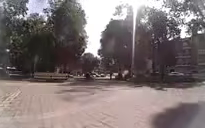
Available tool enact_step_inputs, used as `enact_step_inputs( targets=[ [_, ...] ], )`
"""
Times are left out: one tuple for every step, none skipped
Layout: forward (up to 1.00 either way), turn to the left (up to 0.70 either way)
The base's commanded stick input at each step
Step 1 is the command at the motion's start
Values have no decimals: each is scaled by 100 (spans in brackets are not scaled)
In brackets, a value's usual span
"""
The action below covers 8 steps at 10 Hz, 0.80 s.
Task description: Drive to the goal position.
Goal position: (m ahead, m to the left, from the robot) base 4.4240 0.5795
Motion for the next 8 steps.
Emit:
enact_step_inputs(
  targets=[
    [70, 0],
    [70, 0],
    [70, 0],
    [70, 0],
    [70, 0],
    [70, 0],
    [70, 0],
    [70, 0]
  ],
)
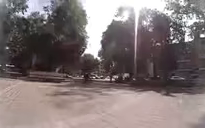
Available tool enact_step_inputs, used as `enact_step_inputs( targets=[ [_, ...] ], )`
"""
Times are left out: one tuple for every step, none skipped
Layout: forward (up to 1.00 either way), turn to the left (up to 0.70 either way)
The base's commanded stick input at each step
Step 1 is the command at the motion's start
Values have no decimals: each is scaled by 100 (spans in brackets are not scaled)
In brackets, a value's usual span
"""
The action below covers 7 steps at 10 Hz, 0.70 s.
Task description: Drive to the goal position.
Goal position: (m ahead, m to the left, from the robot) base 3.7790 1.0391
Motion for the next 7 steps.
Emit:
enact_step_inputs(
  targets=[
    [70, 0],
    [70, 0],
    [70, 0],
    [70, 0],
    [70, 0],
    [70, 0],
    [70, 0]
  ],
)
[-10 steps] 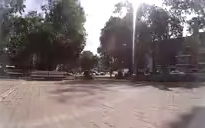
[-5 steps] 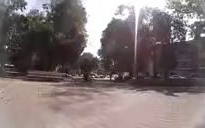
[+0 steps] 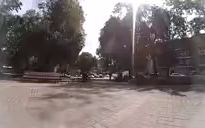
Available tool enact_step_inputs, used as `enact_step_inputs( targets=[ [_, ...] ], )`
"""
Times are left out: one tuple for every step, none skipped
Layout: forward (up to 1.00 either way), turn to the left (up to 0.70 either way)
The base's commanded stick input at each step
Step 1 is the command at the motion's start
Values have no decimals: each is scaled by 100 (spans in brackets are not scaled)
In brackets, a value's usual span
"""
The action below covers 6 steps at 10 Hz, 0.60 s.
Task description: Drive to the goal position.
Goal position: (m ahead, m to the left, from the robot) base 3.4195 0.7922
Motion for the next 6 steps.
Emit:
enact_step_inputs(
  targets=[
    [70, 0],
    [70, 0],
    [70, 0],
    [70, 0],
    [70, 0],
    [70, 0]
  ],
)
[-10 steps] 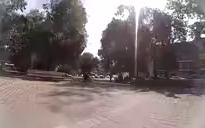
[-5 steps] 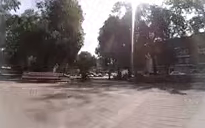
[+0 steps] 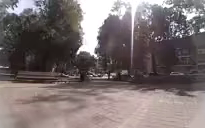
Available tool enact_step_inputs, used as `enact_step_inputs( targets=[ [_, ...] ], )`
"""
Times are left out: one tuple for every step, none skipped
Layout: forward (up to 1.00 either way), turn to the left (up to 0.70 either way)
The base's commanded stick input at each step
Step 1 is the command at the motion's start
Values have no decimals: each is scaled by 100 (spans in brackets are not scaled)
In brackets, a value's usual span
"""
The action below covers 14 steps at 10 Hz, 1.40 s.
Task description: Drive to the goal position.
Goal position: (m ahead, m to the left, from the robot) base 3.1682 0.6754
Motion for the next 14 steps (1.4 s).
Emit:
enact_step_inputs(
  targets=[
    [70, 0],
    [70, 0],
    [70, 2],
    [70, 35],
    [70, 35],
    [70, 35],
    [70, 35],
    [70, 23],
    [70, 0],
    [70, 0],
    [70, 0],
    [70, 0],
    [70, 0],
    [70, 0]
  ],
)
